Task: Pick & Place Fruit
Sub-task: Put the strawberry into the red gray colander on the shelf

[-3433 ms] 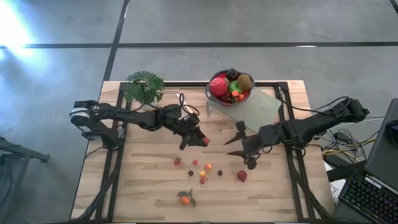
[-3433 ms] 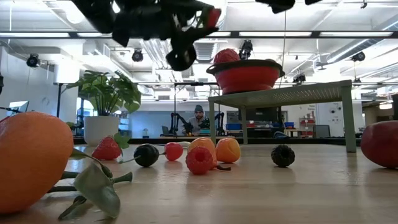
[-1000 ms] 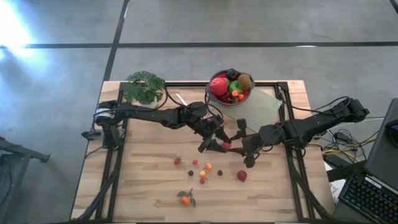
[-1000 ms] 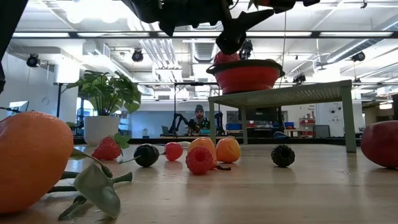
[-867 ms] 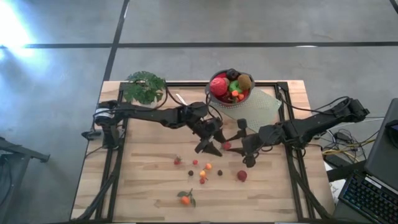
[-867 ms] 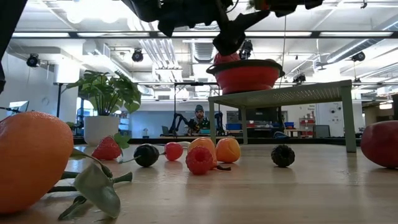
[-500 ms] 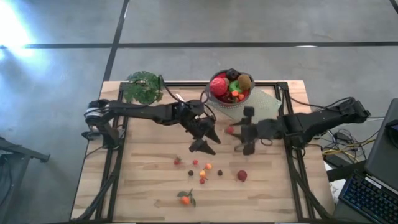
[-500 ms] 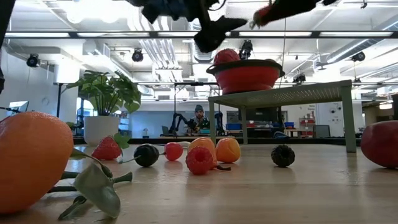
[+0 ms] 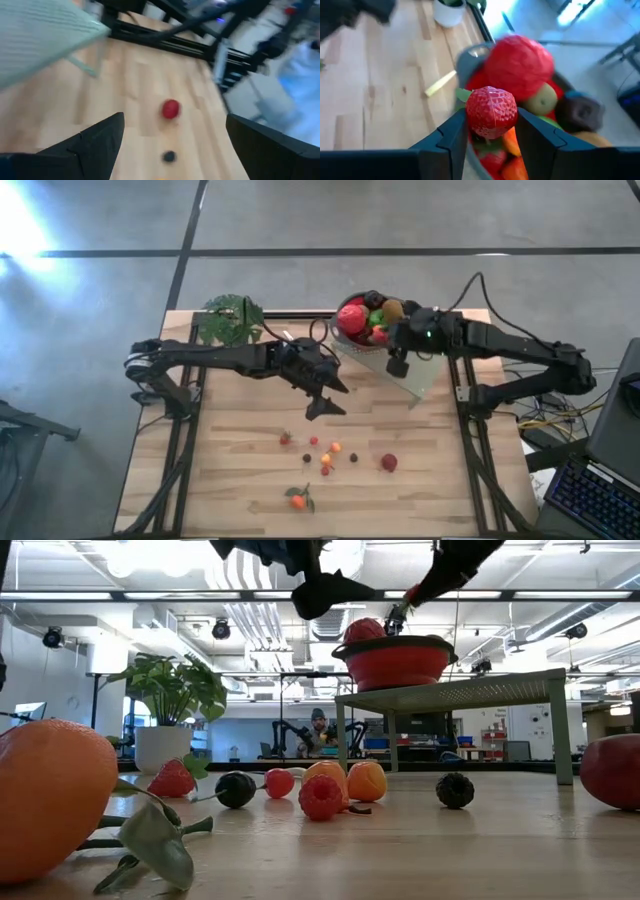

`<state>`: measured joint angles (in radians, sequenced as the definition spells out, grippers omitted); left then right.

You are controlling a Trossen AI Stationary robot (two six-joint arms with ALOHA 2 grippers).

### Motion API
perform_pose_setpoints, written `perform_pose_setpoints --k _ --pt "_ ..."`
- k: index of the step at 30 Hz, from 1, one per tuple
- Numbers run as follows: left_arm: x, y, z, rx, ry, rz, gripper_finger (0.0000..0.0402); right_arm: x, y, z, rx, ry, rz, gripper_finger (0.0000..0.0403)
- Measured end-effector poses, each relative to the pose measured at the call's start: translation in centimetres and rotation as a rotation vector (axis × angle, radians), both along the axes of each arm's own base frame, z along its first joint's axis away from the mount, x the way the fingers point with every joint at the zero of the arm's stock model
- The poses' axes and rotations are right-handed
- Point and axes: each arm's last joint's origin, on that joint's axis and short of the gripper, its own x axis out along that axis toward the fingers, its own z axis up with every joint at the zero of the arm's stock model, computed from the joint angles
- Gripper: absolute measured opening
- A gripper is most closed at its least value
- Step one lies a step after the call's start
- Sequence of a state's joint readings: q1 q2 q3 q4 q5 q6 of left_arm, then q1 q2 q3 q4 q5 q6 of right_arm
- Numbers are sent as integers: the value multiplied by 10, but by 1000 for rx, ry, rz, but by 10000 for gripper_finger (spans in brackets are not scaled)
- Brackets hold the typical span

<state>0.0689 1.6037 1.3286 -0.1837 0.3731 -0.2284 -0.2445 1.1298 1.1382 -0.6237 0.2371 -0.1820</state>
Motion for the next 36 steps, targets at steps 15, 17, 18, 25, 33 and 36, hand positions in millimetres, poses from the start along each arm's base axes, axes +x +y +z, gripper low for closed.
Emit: perform_pose_setpoints --k 15,17,18,25,33,36 --pt "-42 1 13 92 -31 157 355 18 -54 -14 23 115 -100 146" --pt "-50 0 15 96 -41 164 355 20 -56 -13 23 117 -103 151" --pt "-55 0 15 96 -45 165 355 22 -57 -14 28 125 -104 153" --pt "-80 0 15 98 -68 207 355 15 -53 -14 68 207 -113 141" --pt "-88 1 11 116 -64 250 355 1 -47 -7 128 271 -145 151" --pt "-89 1 9 116 -59 249 355 0 -46 -10 140 295 -148 164"
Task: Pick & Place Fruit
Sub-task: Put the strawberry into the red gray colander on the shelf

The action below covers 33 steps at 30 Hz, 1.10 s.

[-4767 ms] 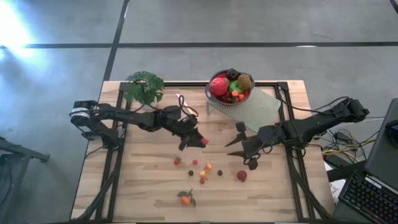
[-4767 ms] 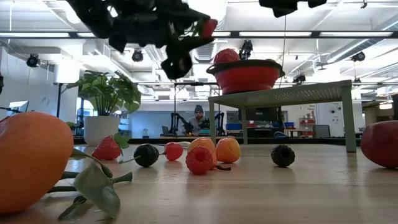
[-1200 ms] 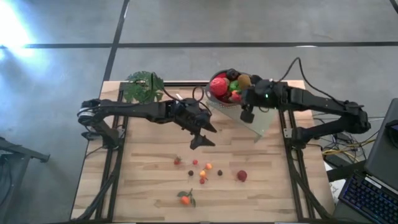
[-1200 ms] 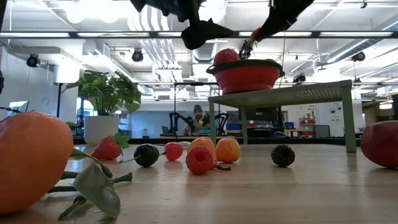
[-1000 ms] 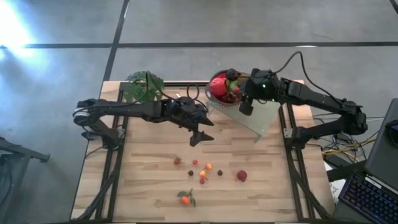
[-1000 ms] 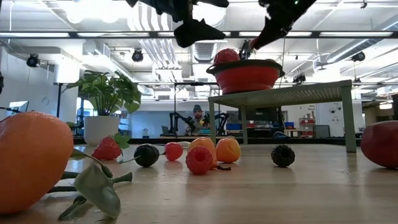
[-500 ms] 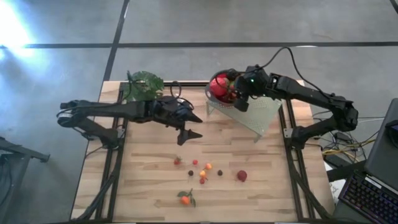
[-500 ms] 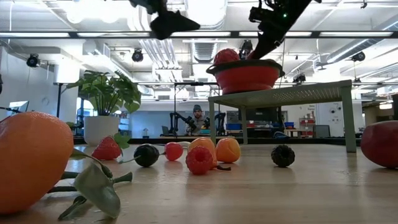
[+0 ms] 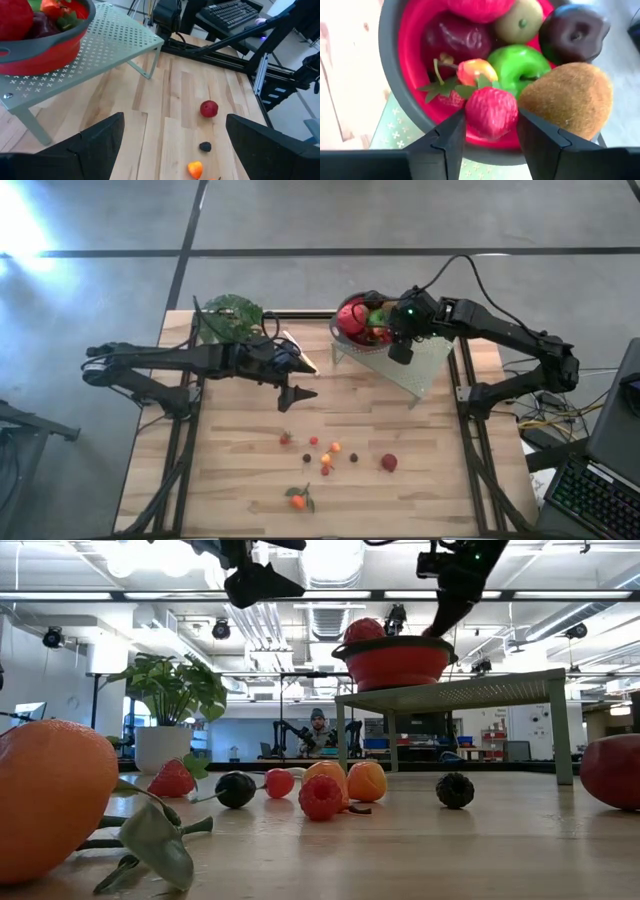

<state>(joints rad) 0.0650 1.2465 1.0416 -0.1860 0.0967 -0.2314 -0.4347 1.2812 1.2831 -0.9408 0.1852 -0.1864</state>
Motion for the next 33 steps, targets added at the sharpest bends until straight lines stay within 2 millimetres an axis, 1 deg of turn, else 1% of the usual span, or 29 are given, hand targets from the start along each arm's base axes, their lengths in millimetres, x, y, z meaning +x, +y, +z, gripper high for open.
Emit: perform_pose_setpoints --k 3,8,13,17,20,25,29,33 --pt "0 0 0 -3 0 0 355 0 0 -3 5 12 0 176" --pt "0 0 0 -3 1 -2 355 0 0 0 -2 1 4 196" --pt "0 0 0 3 1 11 355 1 1 9 -23 -17 22 206" --pt "0 1 0 7 -2 31 355 2 10 17 -22 -17 57 202" --pt "0 1 0 7 4 31 355 3 23 17 2 -6 88 190" --pt "-5 -5 -10 72 118 -24 355 7 54 12 46 -4 162 172" --pt "-10 -18 -20 83 229 -60 355 10 84 6 90 9 228 163" --pt "-18 -41 -28 102 336 -26 355 12 111 1 125 4 280 155"
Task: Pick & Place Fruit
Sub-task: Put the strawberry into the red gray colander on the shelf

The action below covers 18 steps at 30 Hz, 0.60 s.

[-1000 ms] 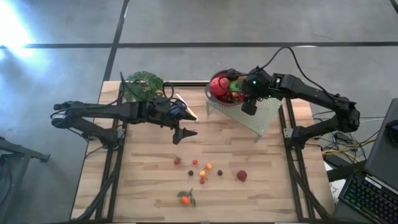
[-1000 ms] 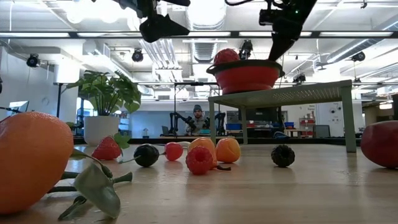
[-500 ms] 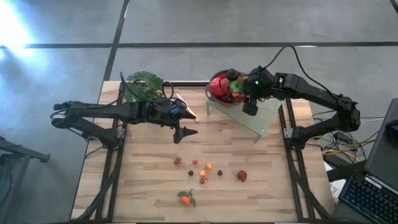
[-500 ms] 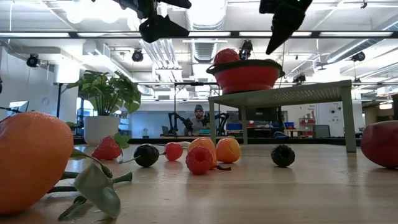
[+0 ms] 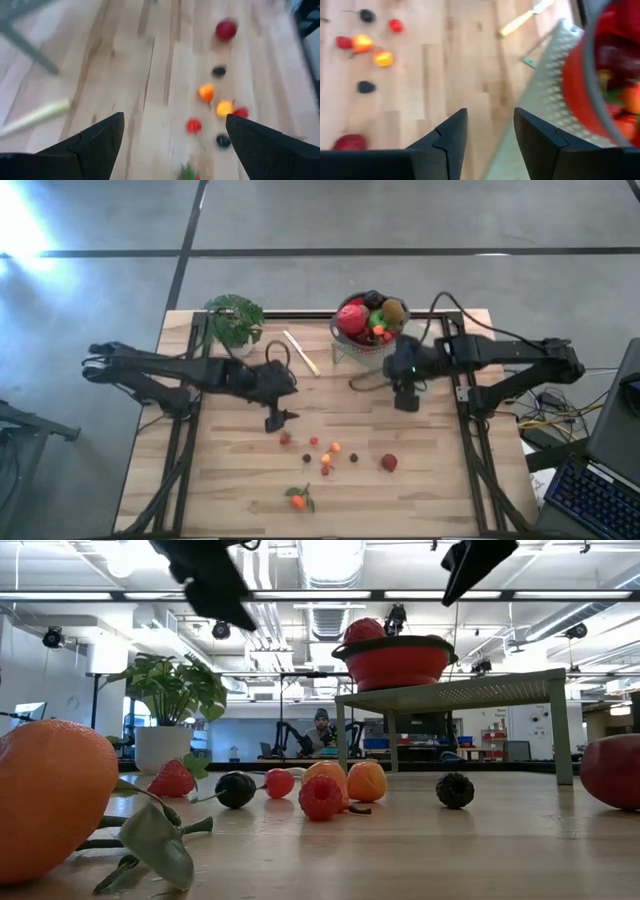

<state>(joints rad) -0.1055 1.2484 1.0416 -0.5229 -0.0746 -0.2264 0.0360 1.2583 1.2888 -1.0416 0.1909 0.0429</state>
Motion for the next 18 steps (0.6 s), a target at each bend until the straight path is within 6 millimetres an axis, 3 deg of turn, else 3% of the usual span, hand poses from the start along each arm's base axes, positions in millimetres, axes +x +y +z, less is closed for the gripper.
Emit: perform_pose_setpoints --k 9,18 --pt "-15 -64 -25 80 105 103 355 -6 39 -19 -72 11 -42 150" --pt "-9 -94 -67 93 204 173 355 -6 44 -32 -114 -5 -91 174"
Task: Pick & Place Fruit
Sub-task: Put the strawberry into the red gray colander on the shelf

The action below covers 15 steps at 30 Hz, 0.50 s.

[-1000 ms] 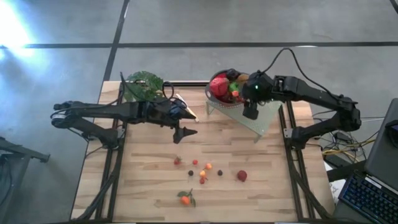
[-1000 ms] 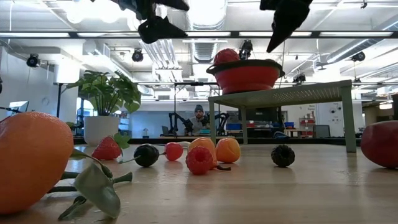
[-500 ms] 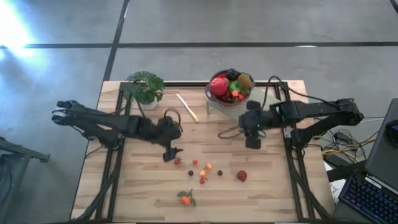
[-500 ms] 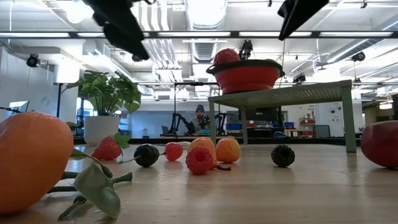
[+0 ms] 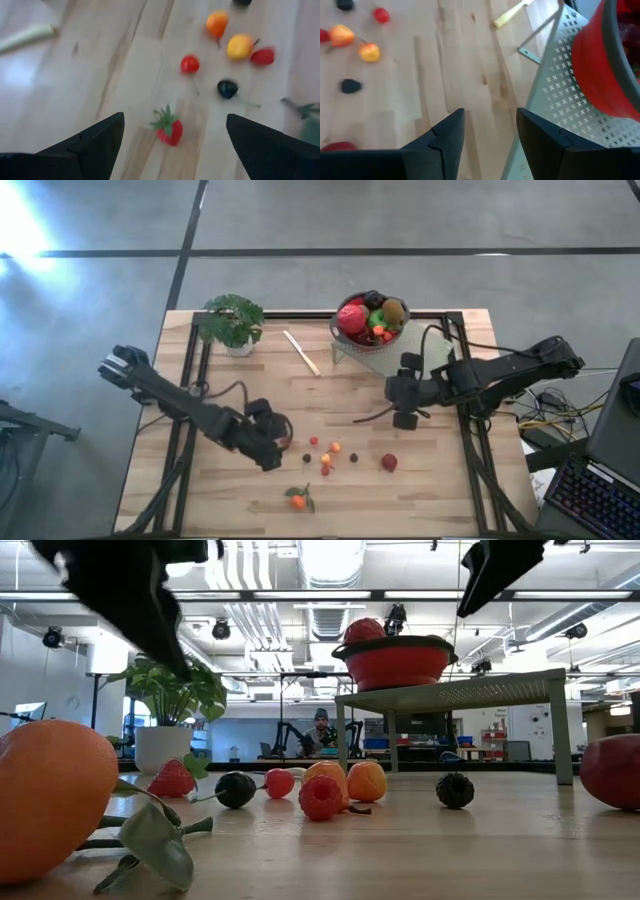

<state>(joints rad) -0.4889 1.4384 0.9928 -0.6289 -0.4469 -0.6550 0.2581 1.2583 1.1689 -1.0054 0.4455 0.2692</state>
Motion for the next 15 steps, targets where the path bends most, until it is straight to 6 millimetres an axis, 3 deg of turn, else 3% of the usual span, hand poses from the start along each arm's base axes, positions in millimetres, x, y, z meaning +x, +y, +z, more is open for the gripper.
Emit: perform_pose_setpoints --k 9,15 --pt "14 -6 -44 43 144 62 355 -1 -1 -18 -27 29 -23 181" --pt "18 -4 -65 22 143 74 351 -1 -1 -25 -31 32 -24 167"
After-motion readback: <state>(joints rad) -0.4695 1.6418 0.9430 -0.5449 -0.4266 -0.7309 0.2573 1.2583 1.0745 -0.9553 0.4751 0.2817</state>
